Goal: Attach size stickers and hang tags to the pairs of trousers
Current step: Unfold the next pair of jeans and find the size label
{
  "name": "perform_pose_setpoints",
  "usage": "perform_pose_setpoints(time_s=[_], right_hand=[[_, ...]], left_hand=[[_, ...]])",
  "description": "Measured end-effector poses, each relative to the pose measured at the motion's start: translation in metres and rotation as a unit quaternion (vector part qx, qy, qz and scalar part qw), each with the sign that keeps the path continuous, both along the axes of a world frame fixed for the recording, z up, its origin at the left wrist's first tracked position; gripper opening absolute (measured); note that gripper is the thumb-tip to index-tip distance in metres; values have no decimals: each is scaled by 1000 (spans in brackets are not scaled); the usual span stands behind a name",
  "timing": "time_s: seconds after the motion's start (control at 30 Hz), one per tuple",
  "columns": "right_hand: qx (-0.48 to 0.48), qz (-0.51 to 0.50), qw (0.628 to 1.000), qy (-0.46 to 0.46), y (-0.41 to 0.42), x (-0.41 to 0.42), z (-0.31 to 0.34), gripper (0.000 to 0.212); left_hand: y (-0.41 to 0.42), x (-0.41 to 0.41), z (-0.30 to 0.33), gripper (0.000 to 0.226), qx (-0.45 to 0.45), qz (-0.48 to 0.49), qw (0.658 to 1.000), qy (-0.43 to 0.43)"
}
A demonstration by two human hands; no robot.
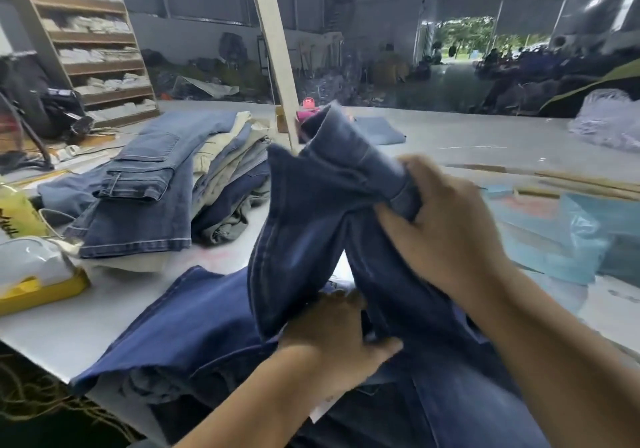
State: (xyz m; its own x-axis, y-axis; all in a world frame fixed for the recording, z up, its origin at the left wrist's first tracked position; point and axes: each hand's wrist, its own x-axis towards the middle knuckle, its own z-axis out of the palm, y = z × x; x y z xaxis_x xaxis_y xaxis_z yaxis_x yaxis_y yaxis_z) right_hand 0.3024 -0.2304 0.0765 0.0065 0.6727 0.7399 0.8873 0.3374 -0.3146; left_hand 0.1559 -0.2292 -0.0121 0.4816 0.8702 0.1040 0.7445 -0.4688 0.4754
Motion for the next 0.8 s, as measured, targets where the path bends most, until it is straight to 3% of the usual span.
perform_pose_setpoints(time_s=[0.07, 0.13, 0.2, 0.3, 0.43, 0.53, 0.6, 0.7, 0.8], right_hand=[[-38, 29, 999, 15, -1, -7, -8, 29], [-67, 31, 997, 34, -2, -9, -14, 22], [-100, 31, 993, 44, -3, -7, -20, 17], [-191, 130, 967, 105, -11, -1, -31, 28], [-277, 283, 906, 151, -29, 6, -48, 46], [-270, 337, 890, 147, -40, 11, -54, 51], [-282, 337, 887, 144, -45, 18, -58, 62], [-311, 310, 894, 95, -55, 33, -69, 81], [-266, 167, 949, -1, -67, 50, -81, 94]], left_hand=[[1, 8, -2, 57, -84, 18, 995, -49], [1, 9, 0, 49, -143, 27, 981, -129], [3, 5, 2, 36, -190, 22, 954, -229], [5, -4, 7, 39, -216, -28, 903, -372], [0, -10, 15, 66, -246, -100, 870, -416], [-9, -5, 19, 63, -305, -145, 827, -449], [-14, 4, 23, 50, -347, -140, 788, -490], [-11, 18, 33, 30, -414, 3, 722, -554], [-1, 27, 45, 27, -373, 72, 714, -588]])
